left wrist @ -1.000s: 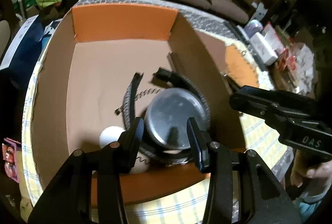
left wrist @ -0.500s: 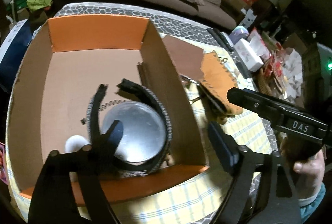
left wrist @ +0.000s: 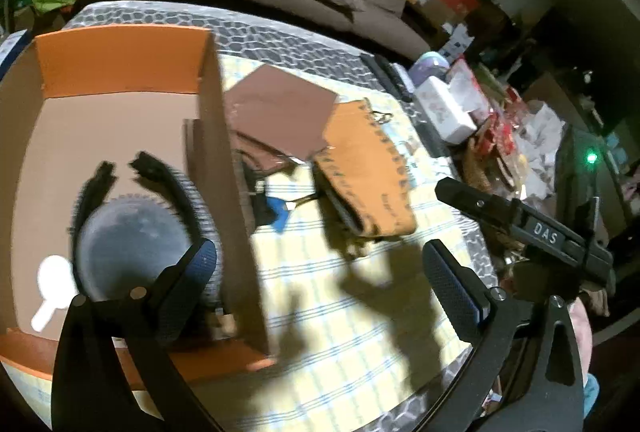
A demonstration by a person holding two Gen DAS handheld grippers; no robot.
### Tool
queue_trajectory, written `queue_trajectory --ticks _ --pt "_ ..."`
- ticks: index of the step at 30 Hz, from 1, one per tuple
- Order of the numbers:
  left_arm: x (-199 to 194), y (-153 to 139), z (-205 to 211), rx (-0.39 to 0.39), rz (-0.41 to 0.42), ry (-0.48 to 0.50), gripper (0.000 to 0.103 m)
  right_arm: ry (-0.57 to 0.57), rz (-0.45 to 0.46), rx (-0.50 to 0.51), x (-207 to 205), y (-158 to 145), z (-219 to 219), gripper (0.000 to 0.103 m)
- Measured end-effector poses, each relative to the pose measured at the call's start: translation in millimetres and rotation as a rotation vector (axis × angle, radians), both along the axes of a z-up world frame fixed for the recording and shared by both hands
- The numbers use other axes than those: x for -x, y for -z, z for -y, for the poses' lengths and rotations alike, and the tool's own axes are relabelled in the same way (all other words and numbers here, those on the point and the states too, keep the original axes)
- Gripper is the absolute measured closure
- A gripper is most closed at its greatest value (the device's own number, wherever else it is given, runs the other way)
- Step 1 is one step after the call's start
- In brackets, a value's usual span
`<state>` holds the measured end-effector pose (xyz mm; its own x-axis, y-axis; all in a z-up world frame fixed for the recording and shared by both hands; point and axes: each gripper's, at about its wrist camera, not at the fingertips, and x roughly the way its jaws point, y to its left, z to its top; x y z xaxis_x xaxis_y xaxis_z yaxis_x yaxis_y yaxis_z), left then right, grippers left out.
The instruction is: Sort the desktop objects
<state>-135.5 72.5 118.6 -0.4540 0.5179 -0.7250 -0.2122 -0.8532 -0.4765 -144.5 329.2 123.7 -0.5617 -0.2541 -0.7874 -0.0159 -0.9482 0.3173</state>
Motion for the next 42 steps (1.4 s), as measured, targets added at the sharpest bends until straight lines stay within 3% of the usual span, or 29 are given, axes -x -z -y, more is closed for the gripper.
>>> queue_trajectory --ticks 8,11,13,16,22,27,29,33,37,42 --pt "-0.6 10.8 -59.6 0.038 -0.033 0.081 0.000 0.101 0.044 0.079 -0.4 20.2 -50.9 0.000" --pt "6.3 26.0 -81.2 0.077 -0.030 0.095 0.000 0.115 0.063 0.083 1.7 32.7 -59.2 0.001" --pt "9.0 30.1 -92.3 0.150 -0.073 0.075 0.000 0.115 0.072 0.078 4.2 41.7 -62.2 0.001" --pt "15.7 36.5 -102.1 0.220 -0.106 0.047 0.001 0.107 0.087 0.060 8.6 54.0 -64.0 0.004" --pt "16.5 38.3 -109.1 0.277 -0.146 0.016 0.002 0.107 0.140 0.107 16.5 77.1 -67.4 0.016" --pt "8.7 32.6 -126.9 0.285 -0.196 0.067 0.008 0.116 0.148 0.127 18.9 79.9 -66.7 0.018" --pt "10.0 35.1 -132.6 0.278 -0.183 0.087 0.008 0.116 0.145 0.128 19.0 79.8 -65.8 0.022" --pt "22.1 51.9 -139.1 0.271 -0.109 0.116 0.023 0.102 0.160 0.128 21.2 82.4 -62.0 0.032" --pt "30.5 66.5 -116.5 0.250 -0.019 0.060 0.023 0.087 0.174 0.116 23.4 84.9 -58.2 0.035" --pt "26.3 69.7 -96.2 0.240 0.013 0.029 0.023 0.077 0.167 0.127 24.0 80.6 -53.4 0.035"
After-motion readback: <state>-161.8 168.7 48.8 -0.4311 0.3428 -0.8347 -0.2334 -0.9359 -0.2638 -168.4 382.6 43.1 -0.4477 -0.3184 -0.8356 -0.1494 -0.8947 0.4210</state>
